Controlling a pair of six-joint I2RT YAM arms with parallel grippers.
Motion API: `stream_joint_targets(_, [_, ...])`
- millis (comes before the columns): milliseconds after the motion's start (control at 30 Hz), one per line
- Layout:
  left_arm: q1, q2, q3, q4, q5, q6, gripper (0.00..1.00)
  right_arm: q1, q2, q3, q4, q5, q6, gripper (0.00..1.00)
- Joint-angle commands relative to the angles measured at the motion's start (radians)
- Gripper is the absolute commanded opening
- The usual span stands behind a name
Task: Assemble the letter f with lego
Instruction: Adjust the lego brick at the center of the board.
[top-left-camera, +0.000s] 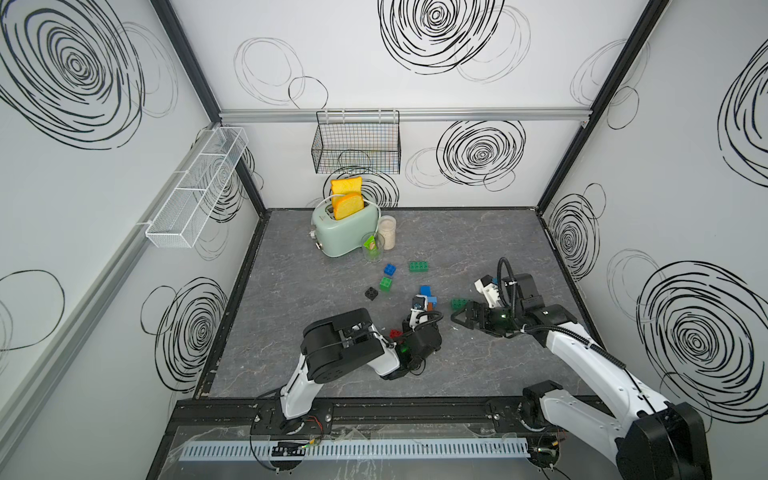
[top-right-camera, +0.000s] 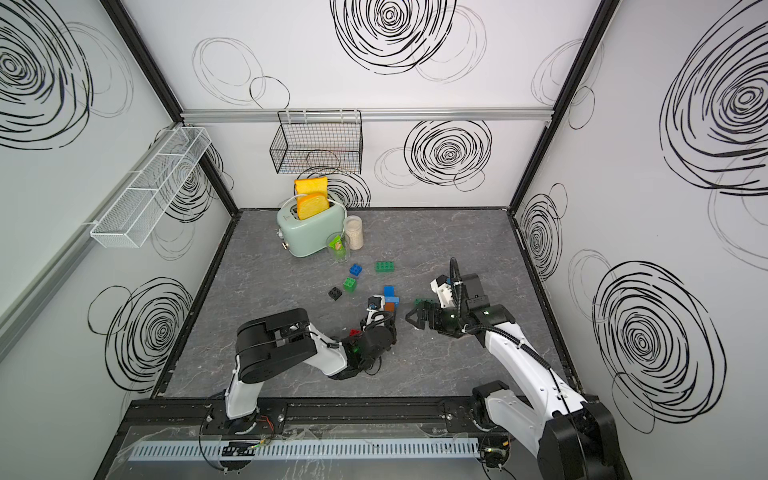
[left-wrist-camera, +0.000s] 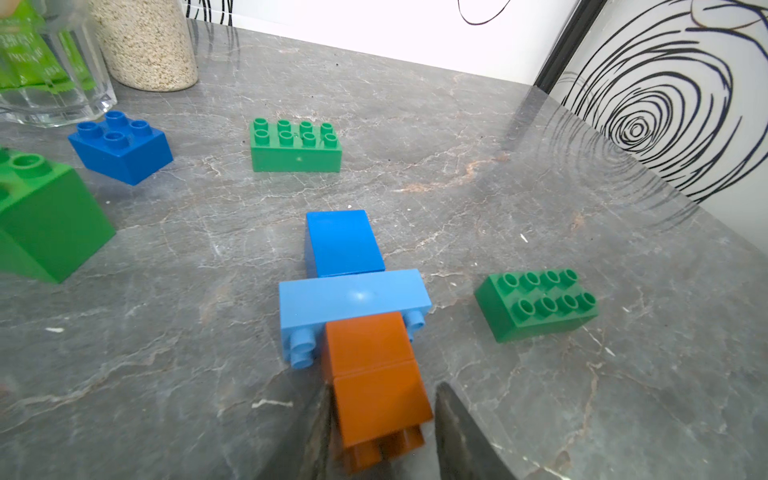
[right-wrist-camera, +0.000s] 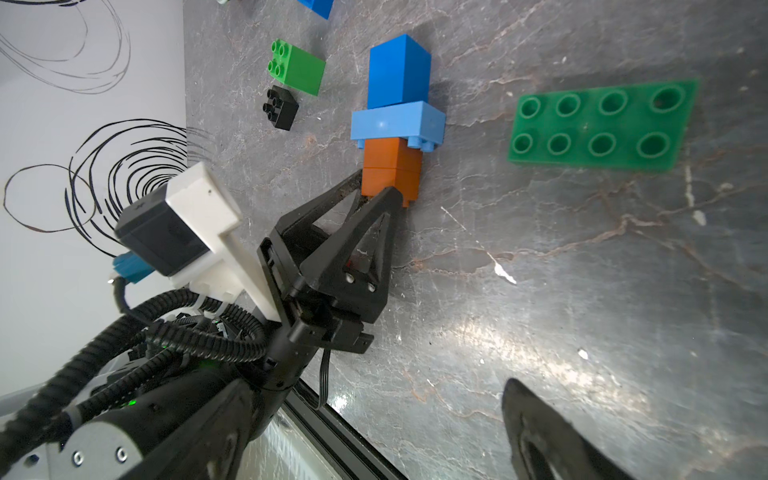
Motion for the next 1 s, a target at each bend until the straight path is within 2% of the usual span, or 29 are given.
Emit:
stream_joint_targets(0, [-0.01, 0.033, 0.0, -0.093, -0.014, -0.019, 0.4, 0.006, -0.009, -0.008, -0.017, -0.019, -0.022, 0.95])
stream_joint_targets(367, [0.0, -0.015, 0.012, -0.121, 0.012, 0.049, 0.32, 0.006, -0.018, -0.004, -0.014, -0.027, -0.025, 0.95])
stream_joint_targets(567, [0.031, -0.134, -0.013, -0.21, 0.084, 0.107, 0.31, 0.0, -0.022, 0.001, -0.009, -0.038, -0.023, 0.95])
stream_joint_targets(800, [0.104, -0.322, 0.062, -0.579, 0.306, 0.149, 0.3, -0.013, -0.016, 0.03, -0.013, -0.031, -0.012, 0.95])
stream_joint_targets(967, [0.135, -0.413, 0.218, -0.939, 0.431, 0.122, 0.3, -0.019, -0.016, 0.036, 0.002, -0.051, -0.002, 0.95])
